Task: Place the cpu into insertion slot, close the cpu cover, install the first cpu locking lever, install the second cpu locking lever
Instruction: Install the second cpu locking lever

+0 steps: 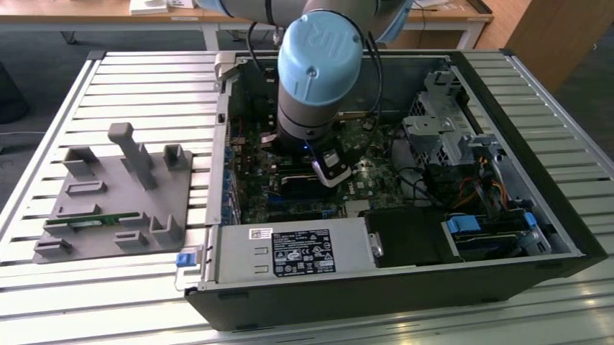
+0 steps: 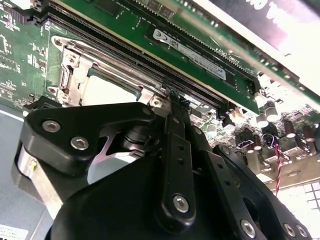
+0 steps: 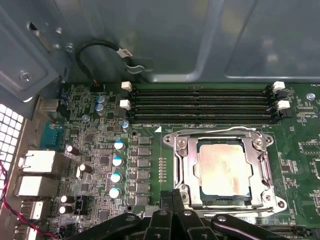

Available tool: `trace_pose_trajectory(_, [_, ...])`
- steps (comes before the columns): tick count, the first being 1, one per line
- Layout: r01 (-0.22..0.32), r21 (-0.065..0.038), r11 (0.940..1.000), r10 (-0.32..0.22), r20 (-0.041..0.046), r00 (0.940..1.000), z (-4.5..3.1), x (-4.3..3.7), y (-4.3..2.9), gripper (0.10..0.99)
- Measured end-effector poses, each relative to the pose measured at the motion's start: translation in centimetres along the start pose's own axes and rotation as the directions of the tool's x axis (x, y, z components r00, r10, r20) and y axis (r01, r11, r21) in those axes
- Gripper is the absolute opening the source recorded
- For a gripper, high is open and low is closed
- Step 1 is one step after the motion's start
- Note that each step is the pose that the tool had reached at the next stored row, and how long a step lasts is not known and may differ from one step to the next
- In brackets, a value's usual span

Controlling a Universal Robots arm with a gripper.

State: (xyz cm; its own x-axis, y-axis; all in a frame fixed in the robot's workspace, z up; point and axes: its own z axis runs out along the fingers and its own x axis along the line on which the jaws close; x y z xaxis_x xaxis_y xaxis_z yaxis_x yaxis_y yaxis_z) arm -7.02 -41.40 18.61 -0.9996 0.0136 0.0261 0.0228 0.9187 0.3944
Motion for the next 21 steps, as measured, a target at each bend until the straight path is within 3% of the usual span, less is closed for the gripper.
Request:
trace_pose_trajectory(7, [0.000,-0.004,1.0000,0.000,0.0003,1.0000,0.00,0.06,0.03,0.106])
trace_pose_trajectory(14, [0.000,0.005,1.0000,0.000,0.0005,1.0000,-2.12,0.13,0.96,0.106])
trace_pose_trajectory(21, [0.000,0.008,1.0000,0.000,0.0006,1.0000,-3.26,0.16,1.46,0.106])
